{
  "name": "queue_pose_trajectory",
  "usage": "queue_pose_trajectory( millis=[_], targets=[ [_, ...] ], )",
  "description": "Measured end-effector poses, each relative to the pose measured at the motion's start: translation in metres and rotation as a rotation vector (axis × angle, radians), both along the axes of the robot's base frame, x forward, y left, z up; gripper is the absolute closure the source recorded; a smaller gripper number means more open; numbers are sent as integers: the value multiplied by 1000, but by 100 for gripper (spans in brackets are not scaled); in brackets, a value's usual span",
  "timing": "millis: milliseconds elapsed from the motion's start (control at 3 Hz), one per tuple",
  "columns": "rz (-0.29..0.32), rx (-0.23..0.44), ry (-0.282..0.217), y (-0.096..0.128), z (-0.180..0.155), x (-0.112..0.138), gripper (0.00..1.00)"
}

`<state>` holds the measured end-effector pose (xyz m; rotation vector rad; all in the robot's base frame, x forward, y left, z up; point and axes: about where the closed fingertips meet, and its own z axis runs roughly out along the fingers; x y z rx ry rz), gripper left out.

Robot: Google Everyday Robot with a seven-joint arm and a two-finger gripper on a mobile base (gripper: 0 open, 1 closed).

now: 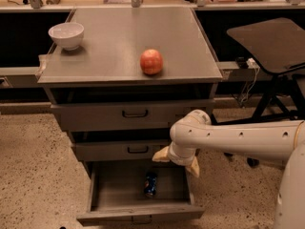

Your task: Pick pepsi can from bottom drawer and place on counter

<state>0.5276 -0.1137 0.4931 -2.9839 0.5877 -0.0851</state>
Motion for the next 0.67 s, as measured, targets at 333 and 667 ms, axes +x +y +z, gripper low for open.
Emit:
queue_pose_trajectory(
  millis=[333,667],
  targets=[
    [102,35,-18,35,-31,17,0],
    [201,29,-30,70,-98,33,0]
  ],
)
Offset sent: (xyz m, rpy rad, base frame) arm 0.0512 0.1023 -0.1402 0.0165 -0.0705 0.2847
